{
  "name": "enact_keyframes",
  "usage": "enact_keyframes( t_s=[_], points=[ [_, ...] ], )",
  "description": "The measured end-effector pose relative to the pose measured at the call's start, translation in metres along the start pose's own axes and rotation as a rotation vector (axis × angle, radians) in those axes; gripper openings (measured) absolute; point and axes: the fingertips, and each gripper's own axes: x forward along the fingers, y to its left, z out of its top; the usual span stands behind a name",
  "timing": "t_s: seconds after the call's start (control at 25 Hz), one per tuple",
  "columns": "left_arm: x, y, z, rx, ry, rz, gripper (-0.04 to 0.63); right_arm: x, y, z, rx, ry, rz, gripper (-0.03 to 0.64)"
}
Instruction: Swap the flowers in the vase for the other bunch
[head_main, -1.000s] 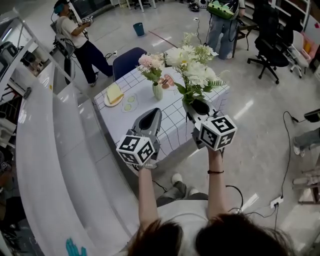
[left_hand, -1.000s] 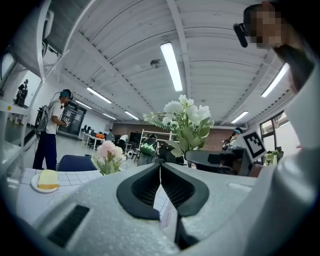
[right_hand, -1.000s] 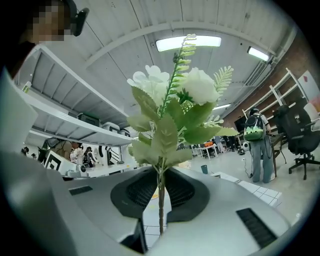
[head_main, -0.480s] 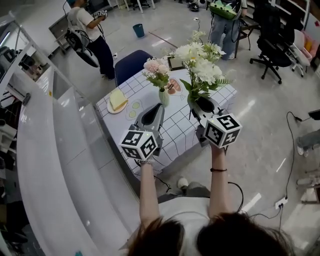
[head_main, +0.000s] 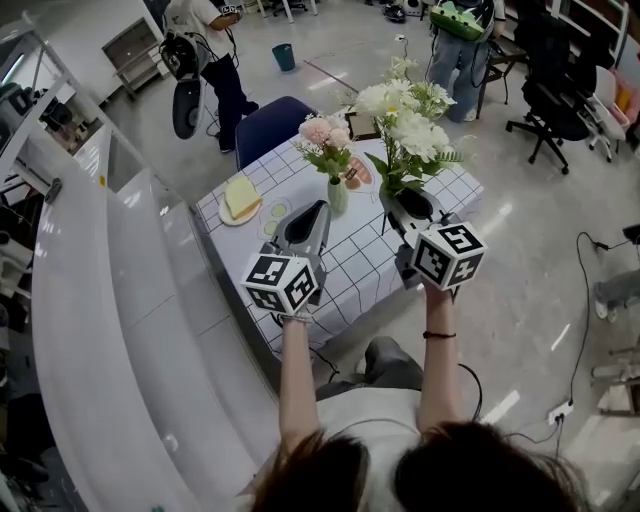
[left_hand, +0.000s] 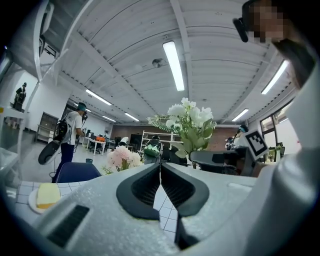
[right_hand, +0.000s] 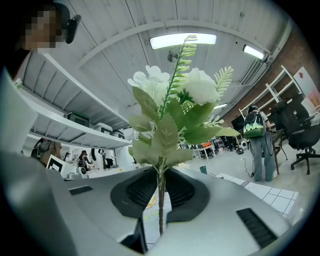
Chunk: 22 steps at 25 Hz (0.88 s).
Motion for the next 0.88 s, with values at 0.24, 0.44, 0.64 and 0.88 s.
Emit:
enact_keyframes(
  t_s=[0.24, 0.44, 0.64, 0.88],
  points=[
    [0.003, 0.013, -0.005, -0.025, -0.027, 0.031, 0.017, 0.007, -0.006, -0.010, 0.013, 0.014, 0.001, 0.048],
    [0.009, 0.020, -0.006, -0.041, -0.052, 0.065, 0.017, 0.010, -0.019, -0.013, 0.032, 0.025, -0.010, 0.048],
    [0.022, 0.028, -0.015, -0.054, -0.029, 0.110, 0.018, 0.020, -0.037, -0.012, 0.043, 0.038, -0.003, 0.048],
    [0.039, 0.037, -0.025, -0.090, -0.012, 0.154, 0.018, 0.034, -0.056, -0.014, 0.056, 0.064, 0.025, 0.048]
  ],
)
